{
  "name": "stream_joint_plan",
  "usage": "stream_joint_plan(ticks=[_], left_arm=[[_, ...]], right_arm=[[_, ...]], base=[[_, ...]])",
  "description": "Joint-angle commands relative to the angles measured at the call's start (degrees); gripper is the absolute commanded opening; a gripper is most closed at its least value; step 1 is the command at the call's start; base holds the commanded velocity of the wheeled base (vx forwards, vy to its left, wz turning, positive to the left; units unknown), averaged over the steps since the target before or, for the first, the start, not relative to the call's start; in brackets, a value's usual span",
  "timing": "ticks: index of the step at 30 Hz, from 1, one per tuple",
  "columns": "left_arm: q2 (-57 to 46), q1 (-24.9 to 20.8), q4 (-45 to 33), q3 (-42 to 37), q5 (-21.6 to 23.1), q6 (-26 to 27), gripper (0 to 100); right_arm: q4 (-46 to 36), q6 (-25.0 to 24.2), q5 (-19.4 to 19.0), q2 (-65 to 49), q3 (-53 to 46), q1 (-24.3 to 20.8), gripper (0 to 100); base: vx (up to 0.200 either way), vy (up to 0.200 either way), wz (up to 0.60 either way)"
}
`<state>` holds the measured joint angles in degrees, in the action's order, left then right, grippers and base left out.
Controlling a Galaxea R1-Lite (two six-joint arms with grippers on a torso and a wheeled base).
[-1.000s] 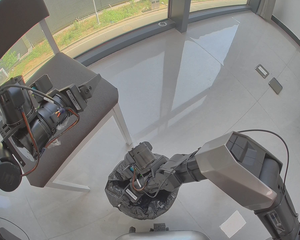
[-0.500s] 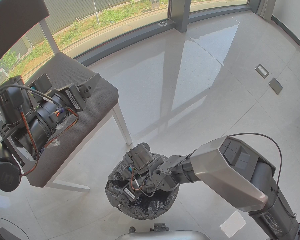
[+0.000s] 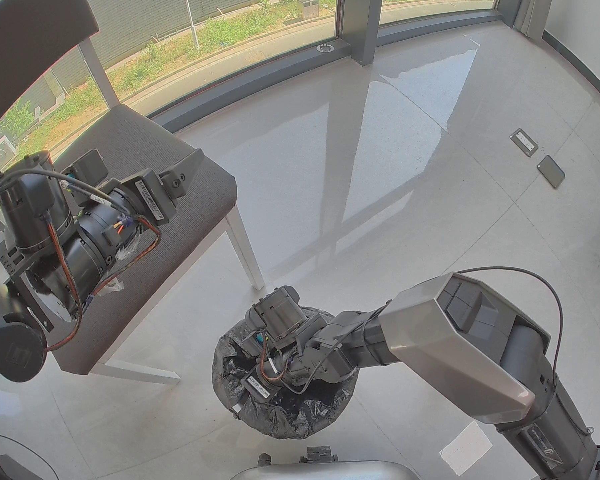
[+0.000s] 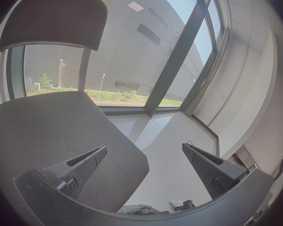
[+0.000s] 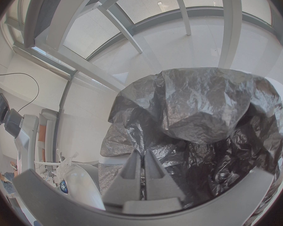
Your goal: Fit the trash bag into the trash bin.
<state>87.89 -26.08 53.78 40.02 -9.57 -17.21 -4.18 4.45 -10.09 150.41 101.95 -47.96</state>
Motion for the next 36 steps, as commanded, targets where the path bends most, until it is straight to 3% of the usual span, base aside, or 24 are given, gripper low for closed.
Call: stream_joint_plan(ticks=[1, 36], left_arm=[[0.5, 0.1, 0.0, -0.1, 0.0, 0.0, 100], [0.8, 1.0, 0.0, 0.1, 0.1, 0.0, 100]], right_arm=[[0.1, 0.0, 0.0, -1.0, 0.1, 0.1, 0], [-3.9, 1.2, -0.2, -9.0, -0.7, -6.5, 0]], base=[[0.000, 0.000, 0.00], [0.000, 0.000, 0.00]])
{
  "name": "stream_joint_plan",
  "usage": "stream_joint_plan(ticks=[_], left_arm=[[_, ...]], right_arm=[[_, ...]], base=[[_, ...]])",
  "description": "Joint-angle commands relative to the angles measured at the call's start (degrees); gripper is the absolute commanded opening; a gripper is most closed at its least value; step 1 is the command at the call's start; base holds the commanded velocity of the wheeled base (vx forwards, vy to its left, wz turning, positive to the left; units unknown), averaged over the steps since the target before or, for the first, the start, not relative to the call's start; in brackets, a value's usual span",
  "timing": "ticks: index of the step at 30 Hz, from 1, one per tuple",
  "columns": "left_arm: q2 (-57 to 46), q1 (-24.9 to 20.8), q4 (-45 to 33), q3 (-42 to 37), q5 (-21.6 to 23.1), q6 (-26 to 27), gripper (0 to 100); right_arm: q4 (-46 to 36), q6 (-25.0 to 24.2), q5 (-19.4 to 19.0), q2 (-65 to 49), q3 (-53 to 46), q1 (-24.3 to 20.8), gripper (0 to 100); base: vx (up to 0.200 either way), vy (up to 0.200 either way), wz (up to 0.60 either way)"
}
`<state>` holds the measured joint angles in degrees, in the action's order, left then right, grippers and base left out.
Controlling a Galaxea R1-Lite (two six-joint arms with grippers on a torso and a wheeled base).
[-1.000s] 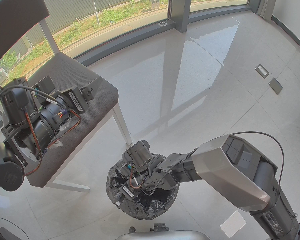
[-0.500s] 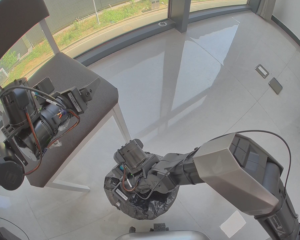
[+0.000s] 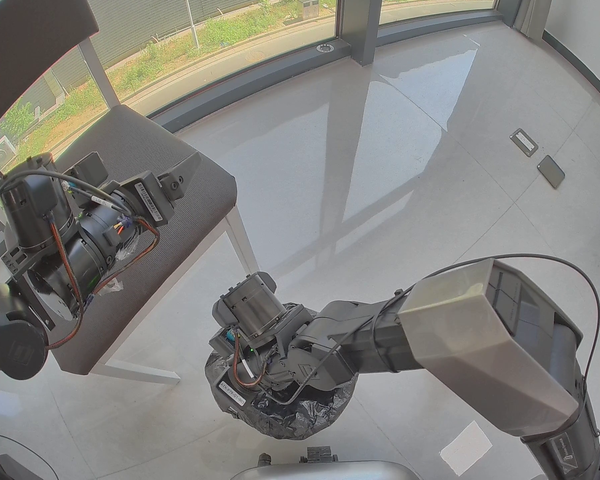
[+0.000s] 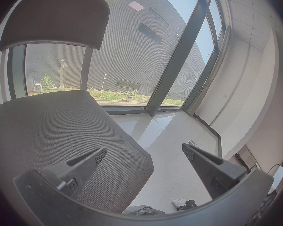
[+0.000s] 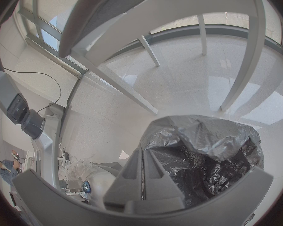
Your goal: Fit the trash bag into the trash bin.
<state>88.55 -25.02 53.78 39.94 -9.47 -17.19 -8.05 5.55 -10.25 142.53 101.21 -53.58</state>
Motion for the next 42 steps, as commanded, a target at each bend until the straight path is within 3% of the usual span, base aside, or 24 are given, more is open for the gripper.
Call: stream_joint_plan(ticks=[1, 15, 24, 25, 42], left_arm=[[0.1, 0.0, 0.0, 0.1, 0.0, 0.0, 100], [0.1, 0.0, 0.0, 0.1, 0.5, 0.0, 100], [0.7, -0.1, 1.0, -0.4, 0.8, 0.0, 100], [0.8, -0.1, 0.9, -0.4, 0.8, 0.0, 100], [1.4, -2.5, 1.0, -1.6, 1.4, 1.0, 100]], right_arm=[[0.0, 0.0, 0.0, -1.1, 0.0, -1.3, 0], [0.0, -0.4, -0.1, -0.5, 1.2, -3.5, 0], [-1.2, -0.6, 0.1, -3.5, 0.0, -2.1, 0], [-2.7, -0.3, 0.1, -4.2, -0.3, -1.7, 100], [-4.7, -1.4, 9.5, -11.4, -9.8, 3.0, 100]], base=[[0.000, 0.000, 0.00], [0.000, 0.000, 0.00], [0.000, 0.000, 0.00], [0.000, 0.000, 0.00], [0.000, 0.000, 0.00]])
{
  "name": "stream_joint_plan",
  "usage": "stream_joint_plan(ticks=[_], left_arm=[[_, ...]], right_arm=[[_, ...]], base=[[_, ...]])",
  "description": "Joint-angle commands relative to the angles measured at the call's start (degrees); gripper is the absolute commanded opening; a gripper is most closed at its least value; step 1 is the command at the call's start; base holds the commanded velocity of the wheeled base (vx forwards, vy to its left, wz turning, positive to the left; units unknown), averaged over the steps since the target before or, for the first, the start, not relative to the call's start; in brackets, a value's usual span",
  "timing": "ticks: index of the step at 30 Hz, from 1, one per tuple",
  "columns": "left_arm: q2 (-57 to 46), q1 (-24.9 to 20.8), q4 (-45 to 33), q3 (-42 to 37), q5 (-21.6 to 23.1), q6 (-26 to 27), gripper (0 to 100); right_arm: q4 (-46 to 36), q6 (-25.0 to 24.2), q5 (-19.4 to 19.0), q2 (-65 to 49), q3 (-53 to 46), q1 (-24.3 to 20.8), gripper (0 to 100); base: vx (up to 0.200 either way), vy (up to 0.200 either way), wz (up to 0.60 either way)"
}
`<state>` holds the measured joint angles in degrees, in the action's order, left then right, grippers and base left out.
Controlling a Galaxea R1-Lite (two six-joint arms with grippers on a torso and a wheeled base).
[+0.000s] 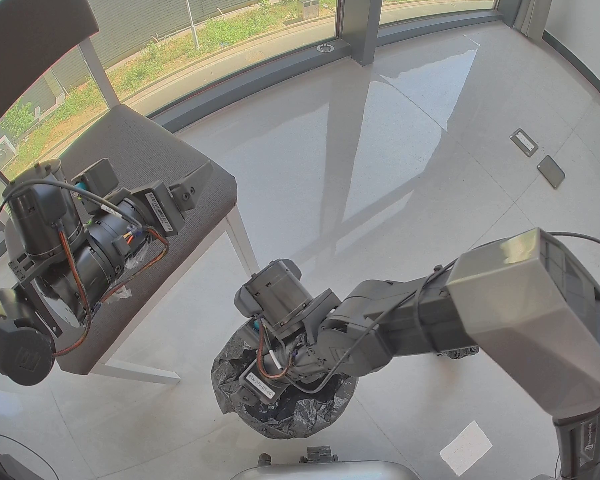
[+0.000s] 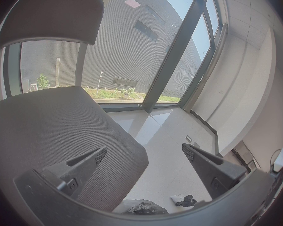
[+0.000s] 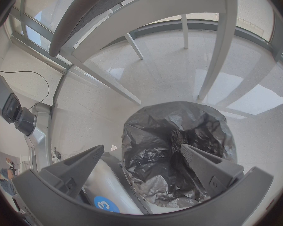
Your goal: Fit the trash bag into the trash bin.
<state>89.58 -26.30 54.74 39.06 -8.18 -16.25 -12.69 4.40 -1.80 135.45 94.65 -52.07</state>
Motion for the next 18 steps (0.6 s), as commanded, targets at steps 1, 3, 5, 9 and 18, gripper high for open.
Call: stream_joint_plan(ticks=[1, 3, 5, 9, 18], left_arm=[[0.6, -2.2, 0.2, -0.7, 0.9, 0.1, 100], [1.1, -3.1, 0.8, -0.6, 1.2, 0.1, 100], [1.7, -4.6, 1.3, -0.2, 1.9, 0.1, 100], [2.8, -7.0, 1.3, 1.1, 3.3, 0.4, 100], [3.5, -11.4, -3.2, 5.1, 13.6, 5.6, 100]], right_arm=[[-0.1, -1.2, 1.8, -8.2, -6.0, 2.9, 100], [-0.1, -1.6, 2.4, -11.3, -7.6, 4.3, 100], [-0.3, -1.6, 3.6, -15.2, -9.7, 6.5, 100], [-1.3, -1.6, 5.2, -21.1, -12.6, 10.3, 100], [-0.9, -1.4, 7.1, -34.7, -25.0, 18.1, 100]], base=[[0.000, 0.000, 0.00], [0.000, 0.000, 0.00], [0.000, 0.000, 0.00], [0.000, 0.000, 0.00], [0.000, 0.000, 0.00]])
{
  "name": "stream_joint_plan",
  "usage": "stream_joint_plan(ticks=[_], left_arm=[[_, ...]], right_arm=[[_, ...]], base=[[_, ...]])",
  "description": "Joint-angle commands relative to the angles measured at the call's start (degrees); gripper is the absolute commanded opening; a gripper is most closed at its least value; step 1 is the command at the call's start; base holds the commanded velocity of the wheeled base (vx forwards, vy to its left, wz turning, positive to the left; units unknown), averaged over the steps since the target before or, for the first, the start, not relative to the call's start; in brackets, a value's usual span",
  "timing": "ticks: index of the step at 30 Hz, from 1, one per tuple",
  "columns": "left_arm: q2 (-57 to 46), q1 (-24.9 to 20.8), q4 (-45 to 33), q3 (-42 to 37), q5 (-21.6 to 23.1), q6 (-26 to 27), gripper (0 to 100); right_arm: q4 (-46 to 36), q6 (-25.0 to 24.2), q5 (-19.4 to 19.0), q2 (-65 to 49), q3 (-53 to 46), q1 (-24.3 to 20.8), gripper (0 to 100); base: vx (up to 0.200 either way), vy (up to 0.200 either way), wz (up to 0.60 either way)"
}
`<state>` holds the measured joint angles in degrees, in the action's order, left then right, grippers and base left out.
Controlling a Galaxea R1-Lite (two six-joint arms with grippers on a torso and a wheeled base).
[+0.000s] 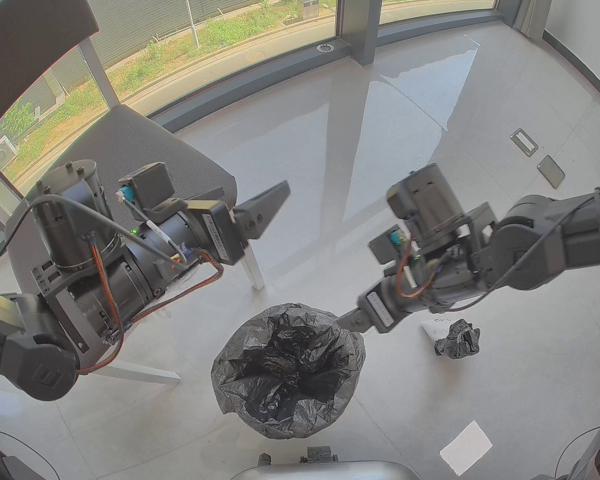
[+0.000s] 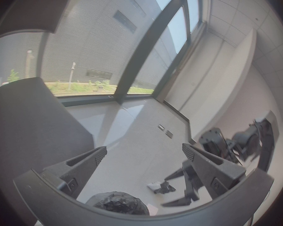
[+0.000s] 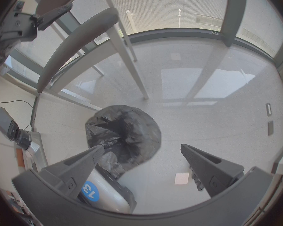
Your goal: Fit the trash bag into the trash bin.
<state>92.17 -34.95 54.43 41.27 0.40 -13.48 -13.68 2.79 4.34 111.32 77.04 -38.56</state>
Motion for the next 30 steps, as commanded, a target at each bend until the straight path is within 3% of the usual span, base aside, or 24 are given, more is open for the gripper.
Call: stream_joint_plan(ticks=[1, 10, 14, 16, 21, 25, 30], left_arm=[[0.8, -3.1, -6.0, 4.6, 7.2, 4.9, 100], [0.4, -3.5, -24.7, 16.3, 16.7, 17.2, 100], [0.6, -4.4, -27.9, 18.5, 16.9, 17.6, 100], [1.2, -5.4, -28.8, 21.0, 16.9, 17.7, 100], [2.7, -5.2, -31.9, 26.4, 16.9, 20.3, 100], [2.8, -3.4, -32.6, 27.1, 17.1, 24.5, 100], [2.6, -3.3, -32.0, 27.3, 17.2, 24.3, 100]], right_arm=[[0.1, 0.6, 0.9, -13.7, -10.8, 6.2, 100], [3.9, 6.3, -1.1, -31.3, -35.4, 18.6, 100], [11.0, 10.1, -5.0, -32.7, -45.6, 26.7, 100], [17.7, 15.1, -8.7, -32.0, -51.5, 32.4, 100], [27.6, 19.3, -12.0, -22.0, -56.0, 38.5, 100], [36.6, 19.3, -12.3, -12.7, -56.0, 40.1, 100], [49.4, 19.1, -13.8, 0.2, -55.6, 39.9, 100]], base=[[0.000, 0.000, 0.00], [0.000, 0.000, 0.00], [0.000, 0.000, 0.00], [0.000, 0.000, 0.00], [0.000, 0.000, 0.00], [0.000, 0.000, 0.00], [0.000, 0.000, 0.00]])
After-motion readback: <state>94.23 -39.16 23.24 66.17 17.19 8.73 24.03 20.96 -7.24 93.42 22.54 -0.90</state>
